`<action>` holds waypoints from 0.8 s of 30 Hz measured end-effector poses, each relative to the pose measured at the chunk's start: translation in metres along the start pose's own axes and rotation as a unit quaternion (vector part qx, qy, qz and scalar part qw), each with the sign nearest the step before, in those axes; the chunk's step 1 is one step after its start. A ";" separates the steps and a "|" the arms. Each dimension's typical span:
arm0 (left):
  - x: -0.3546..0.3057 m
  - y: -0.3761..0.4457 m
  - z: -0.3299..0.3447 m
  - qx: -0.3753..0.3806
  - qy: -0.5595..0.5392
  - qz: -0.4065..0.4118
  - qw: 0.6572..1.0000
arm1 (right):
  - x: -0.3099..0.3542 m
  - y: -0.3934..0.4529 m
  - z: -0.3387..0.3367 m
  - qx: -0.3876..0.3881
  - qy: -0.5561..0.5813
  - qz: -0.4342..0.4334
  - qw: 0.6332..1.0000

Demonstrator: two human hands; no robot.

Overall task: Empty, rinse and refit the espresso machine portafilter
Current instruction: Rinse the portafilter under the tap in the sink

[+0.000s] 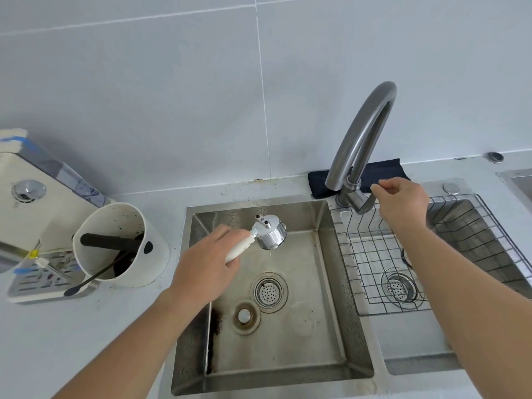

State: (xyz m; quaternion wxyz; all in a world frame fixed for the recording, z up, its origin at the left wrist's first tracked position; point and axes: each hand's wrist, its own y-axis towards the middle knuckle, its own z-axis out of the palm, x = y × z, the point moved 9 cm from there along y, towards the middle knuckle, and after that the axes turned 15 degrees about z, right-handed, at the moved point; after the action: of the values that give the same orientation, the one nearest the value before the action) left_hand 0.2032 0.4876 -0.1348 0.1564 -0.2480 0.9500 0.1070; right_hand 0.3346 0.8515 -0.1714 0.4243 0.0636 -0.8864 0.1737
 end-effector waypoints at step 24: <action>-0.009 -0.072 0.047 -0.169 -0.631 -0.388 0.650 | -0.023 -0.081 -0.006 0.106 0.085 0.099 0.986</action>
State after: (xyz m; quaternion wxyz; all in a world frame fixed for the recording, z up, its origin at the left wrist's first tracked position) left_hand 0.2581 0.4433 -0.1845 0.7003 -0.4891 0.4049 0.3262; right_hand 0.3748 0.7774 -0.1653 0.4698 0.0053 -0.8257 0.3122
